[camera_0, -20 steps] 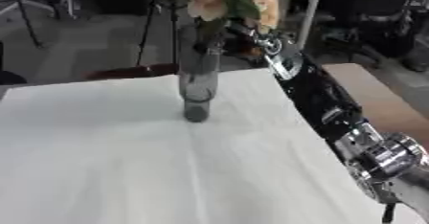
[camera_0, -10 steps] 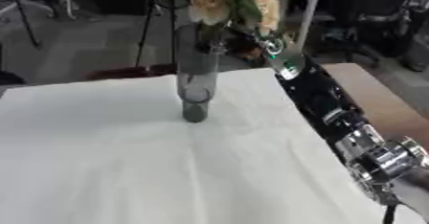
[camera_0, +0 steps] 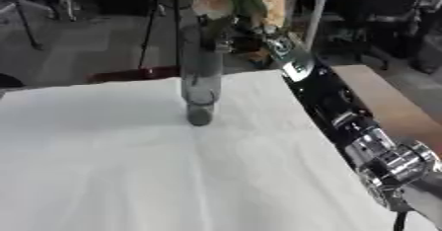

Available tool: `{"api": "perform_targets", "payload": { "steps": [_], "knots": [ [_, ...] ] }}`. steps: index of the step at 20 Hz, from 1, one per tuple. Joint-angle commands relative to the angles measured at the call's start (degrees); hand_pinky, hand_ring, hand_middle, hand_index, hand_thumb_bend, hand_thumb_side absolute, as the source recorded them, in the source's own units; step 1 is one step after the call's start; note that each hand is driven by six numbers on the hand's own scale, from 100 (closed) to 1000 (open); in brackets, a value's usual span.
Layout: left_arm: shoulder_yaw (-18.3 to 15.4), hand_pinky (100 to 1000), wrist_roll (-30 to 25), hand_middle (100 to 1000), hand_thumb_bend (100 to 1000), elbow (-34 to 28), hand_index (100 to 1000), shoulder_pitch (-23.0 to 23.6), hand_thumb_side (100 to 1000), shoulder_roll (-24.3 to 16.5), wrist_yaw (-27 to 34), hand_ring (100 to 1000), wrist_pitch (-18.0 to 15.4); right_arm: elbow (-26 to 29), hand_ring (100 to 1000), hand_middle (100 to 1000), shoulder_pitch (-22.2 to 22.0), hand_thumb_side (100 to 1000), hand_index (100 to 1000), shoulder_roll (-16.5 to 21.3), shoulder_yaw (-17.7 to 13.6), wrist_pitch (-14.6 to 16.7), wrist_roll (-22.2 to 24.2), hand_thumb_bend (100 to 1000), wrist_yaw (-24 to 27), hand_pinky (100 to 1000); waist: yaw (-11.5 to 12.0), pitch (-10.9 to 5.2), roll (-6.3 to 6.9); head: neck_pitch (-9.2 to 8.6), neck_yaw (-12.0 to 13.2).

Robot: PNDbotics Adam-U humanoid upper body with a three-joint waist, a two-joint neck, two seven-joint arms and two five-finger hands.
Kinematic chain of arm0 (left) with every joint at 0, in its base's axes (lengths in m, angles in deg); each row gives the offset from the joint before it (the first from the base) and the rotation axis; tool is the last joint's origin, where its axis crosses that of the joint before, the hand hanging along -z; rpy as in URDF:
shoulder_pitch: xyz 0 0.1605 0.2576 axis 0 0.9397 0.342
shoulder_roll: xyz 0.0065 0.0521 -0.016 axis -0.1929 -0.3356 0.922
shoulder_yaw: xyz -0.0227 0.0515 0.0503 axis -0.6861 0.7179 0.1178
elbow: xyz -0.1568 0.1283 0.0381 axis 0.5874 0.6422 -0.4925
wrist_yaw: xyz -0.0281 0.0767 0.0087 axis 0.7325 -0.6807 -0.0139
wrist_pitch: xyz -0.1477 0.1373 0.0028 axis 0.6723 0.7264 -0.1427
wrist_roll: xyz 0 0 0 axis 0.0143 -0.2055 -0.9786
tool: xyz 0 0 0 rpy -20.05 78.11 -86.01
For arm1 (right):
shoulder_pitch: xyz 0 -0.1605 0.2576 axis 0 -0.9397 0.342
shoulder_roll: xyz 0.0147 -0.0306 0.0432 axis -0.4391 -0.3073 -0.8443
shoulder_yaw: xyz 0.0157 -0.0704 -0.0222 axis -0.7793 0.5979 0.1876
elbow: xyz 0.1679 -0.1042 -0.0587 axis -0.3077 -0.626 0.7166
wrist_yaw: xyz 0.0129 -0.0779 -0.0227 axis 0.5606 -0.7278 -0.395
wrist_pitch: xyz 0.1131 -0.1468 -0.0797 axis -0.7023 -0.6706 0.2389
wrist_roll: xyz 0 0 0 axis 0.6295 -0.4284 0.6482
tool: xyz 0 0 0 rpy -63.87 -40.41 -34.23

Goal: Arrange flowers into the vase.

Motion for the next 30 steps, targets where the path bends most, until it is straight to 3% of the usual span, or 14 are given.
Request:
{"api": "perform_targets", "payload": {
  "steps": [1, 13, 14, 15, 30],
  "knots": [
    [-0.42, 579, 0.03, 616, 895, -0.57, 659, -0.43, 644, -1.27, 0.05, 697, -0.11, 1.44, 1000, 939, 1.17, 766, 1000, 2.16, -0.46, 0.03, -2.17, 699, -0.62, 1000, 0.07, -1.24, -0.13, -0.2, -0.32],
    [-0.47, 580, 0.0, 616, 892, -0.52, 660, -0.3, 644, -1.28, 0.09, 696, -0.1, 1.46, 1000, 959, 0.72, 762, 1000, 2.35, -0.31, 0.53, -3.44, 700, -2.56, 1000, -0.19, -1.34, 0.08, -0.15, -0.5],
    [-0.47, 580, 0.0, 616, 936, -0.52, 660, -0.3, 598, -1.28, 0.09, 696, -0.1, 1.44, 1000, 960, 0.7, 710, 1000, 2.35, -0.31, 0.53, -3.45, 595, -2.59, 1000, -0.19, -1.34, 0.09, -0.14, -0.52],
    [-0.49, 580, -0.02, 616, 892, -0.52, 660, -0.26, 644, -1.29, 0.13, 696, -0.11, 1.36, 1000, 960, 0.32, 764, 1000, 2.54, -0.44, 0.47, -3.53, 702, -2.62, 1000, -0.5, -1.34, 0.12, -0.1, -0.54],
    [-0.92, 580, 0.33, 616, 890, -0.42, 660, -0.07, 644, -1.42, -0.03, 695, -0.18, 5.01, 1000, 947, -4.18, 765, 1000, 4.14, -1.55, 0.35, -3.7, 703, 0.39, 1000, -3.01, -1.31, 0.32, 0.2, -0.09]
  ]
}}
